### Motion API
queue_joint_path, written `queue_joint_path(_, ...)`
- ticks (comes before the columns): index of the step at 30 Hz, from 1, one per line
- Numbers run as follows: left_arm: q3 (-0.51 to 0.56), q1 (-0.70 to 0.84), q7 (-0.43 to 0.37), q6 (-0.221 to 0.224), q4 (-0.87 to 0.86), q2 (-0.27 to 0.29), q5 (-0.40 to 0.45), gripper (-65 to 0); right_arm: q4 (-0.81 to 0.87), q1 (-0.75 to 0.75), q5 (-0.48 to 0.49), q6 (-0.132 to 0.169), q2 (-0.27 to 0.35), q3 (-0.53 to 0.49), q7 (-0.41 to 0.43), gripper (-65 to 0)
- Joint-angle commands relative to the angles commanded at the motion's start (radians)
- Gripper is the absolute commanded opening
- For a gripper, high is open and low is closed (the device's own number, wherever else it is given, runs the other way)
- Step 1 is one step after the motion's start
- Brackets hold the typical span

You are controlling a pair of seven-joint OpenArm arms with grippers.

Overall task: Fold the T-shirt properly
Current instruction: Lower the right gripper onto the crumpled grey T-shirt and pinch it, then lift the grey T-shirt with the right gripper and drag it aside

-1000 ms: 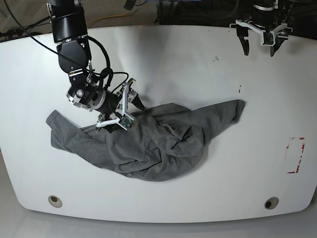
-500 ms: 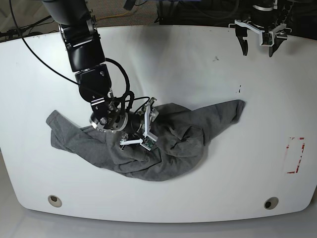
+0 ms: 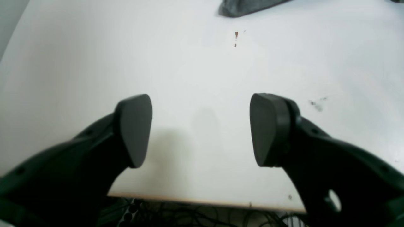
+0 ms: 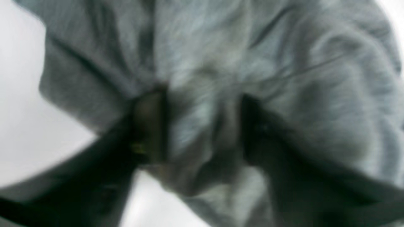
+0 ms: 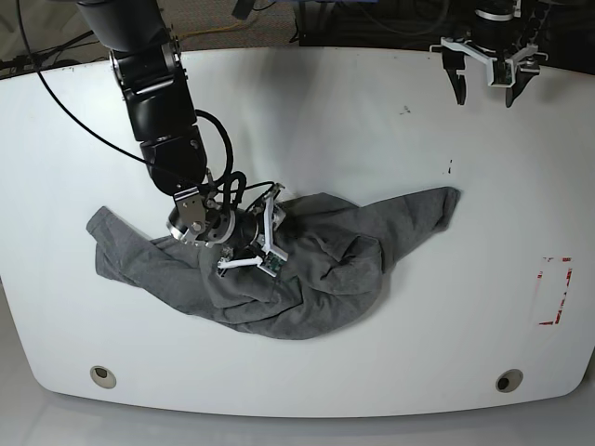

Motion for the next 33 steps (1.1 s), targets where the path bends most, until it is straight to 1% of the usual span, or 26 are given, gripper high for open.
queue_joint_path(1,0.000,-0.003,0.000,0.000,0.000,0.000,0.002,-19.9,0.000,0.002,0.000,0.000,0.000,0.000,-0.002,-63.7)
queue_joint_path(2,0.000,-0.008,0.000,0.000,0.000,0.000,0.002,-19.9,-0.002,0.002,0.000,0.000,0.000,0.000,-0.002,-65.0)
queue_joint_path(7,0.002,-0.037,0.000,0.000,0.000,0.000,0.002,-19.9,0.014,0.008,-0.002,0.000,0.006,0.002,-0.002,-65.0)
queue_joint_path(10,0.002,-0.081,0.000,0.000,0.000,0.000,0.002,-19.9,0.115,0.008,-0.003,0.000,0.011,0.018,-0.005,-65.0)
queue_joint_path(12,0.002,-0.100,0.000,0.000,0.000,0.000,0.002,-19.9,0.175,0.008,-0.012,0.000,0.021,0.046,-0.038,-65.0)
queue_joint_path(15,0.011,-0.133,0.000,0.000,-0.002,-0.002,0.002,-19.9,0.298,0.031,-0.074,0.000,0.021,0.075,-0.089,-65.0)
queue_joint_path(18,0.023,-0.161,0.000,0.000,-0.002,-0.008,0.002,-19.9,0.396,0.048,-0.124,0.000,0.021,0.074,-0.107,-65.0)
queue_joint_path(20,0.032,-0.175,0.002,0.000,-0.002,-0.008,0.002,-19.9,0.470,0.080,-0.155,0.000,0.028,0.075,-0.115,-65.0)
queue_joint_path(24,0.061,-0.204,0.003,0.000,-0.017,-0.009,0.002,-19.9,0.577,0.161,-0.203,0.000,0.031,0.075,-0.161,-65.0)
queue_joint_path(26,0.072,-0.221,0.026,0.000,-0.025,-0.009,0.002,-19.9,0.620,0.204,-0.230,0.000,0.031,0.075,-0.186,-65.0)
queue_joint_path(29,0.081,-0.259,0.121,0.000,-0.025,-0.009,0.002,-19.9,0.680,0.284,-0.273,0.000,0.031,0.075,-0.221,-65.0)
queue_joint_path(30,0.087,-0.270,0.141,0.000,-0.025,-0.009,0.002,-19.9,0.694,0.304,-0.282,0.000,0.031,0.075,-0.224,-65.0)
queue_joint_path(33,0.094,-0.295,0.175,0.000,-0.025,-0.009,0.002,-19.9,0.727,0.388,-0.316,0.000,0.031,0.074,-0.226,-65.0)
